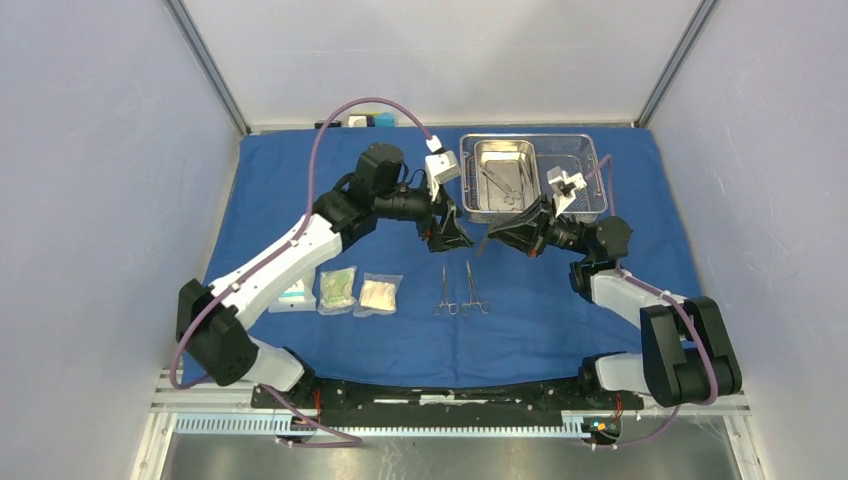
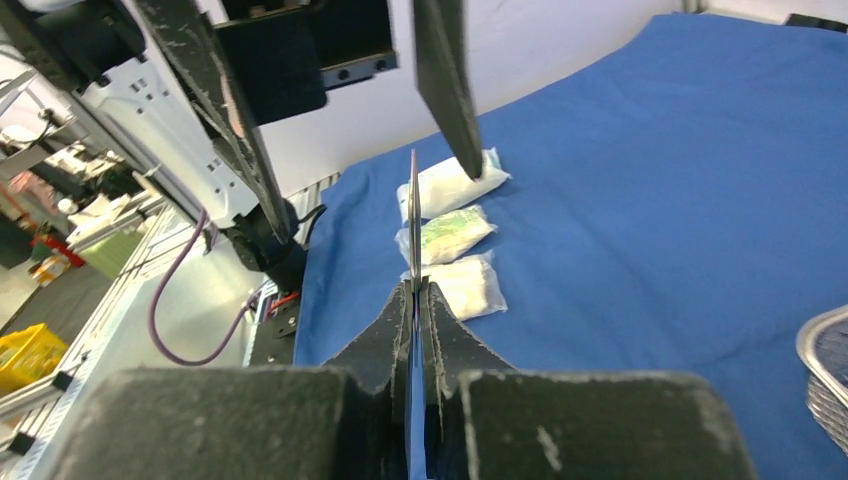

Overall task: Open and lay out the surgical kit
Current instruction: Adjust the medical item.

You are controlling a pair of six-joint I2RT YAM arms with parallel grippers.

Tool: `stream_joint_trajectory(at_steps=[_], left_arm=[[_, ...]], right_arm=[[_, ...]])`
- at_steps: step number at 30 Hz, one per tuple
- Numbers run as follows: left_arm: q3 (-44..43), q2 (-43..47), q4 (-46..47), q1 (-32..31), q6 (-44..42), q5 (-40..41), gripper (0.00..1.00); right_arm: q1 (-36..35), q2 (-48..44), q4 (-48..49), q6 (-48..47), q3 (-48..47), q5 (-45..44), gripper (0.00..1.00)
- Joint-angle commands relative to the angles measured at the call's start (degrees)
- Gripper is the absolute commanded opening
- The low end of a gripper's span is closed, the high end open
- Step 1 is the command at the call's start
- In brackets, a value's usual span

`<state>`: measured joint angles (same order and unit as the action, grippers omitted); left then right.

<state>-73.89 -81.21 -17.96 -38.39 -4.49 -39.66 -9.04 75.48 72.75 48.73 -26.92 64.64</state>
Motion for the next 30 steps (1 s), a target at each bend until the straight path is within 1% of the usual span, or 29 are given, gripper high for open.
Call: stream_joint_trajectory(at_steps=[1, 4, 10, 12, 14, 24, 30], left_arm=[[-1.7, -4.0, 8.4, -0.1, 10.6, -10.8, 0.88], [-3.1, -6.6, 12.4, -0.1, 14.5, -12.5, 0.83], [-3.6, -8.9, 17.0, -0.2, 18.4, -13.7, 0.73], [-3.5, -9.2, 17.8, -0.3, 19.5, -14.6, 0.66], [-3.7, -9.5, 19.8, -0.4, 20.4, -15.3, 0.57], [-4.7, -11.2, 20.4, -1.0, 21.2, -16.4, 0.40], [-5.5, -12.0, 20.4, -1.2, 21.6, -17.1, 0.25]], right_arm=[[-2.5, -1.3, 3.2, -1.3, 0.2, 2.5, 0.01], [-3.5, -1.3, 0.1, -3.9, 0.0, 2.4, 0.01], [-4.3, -0.9, -0.3, -4.0, -0.4, 3.1, 0.01], [-4.4, -0.6, -0.4, -3.9, -0.4, 3.3, 0.01], [-4.5, -0.4, -0.4, -4.0, -0.5, 3.2, 0.02], [-4.5, 0.4, -0.5, -3.7, -0.6, 3.2, 0.01], [-4.5, 0.8, -0.7, -3.7, -0.7, 3.2, 0.01]])
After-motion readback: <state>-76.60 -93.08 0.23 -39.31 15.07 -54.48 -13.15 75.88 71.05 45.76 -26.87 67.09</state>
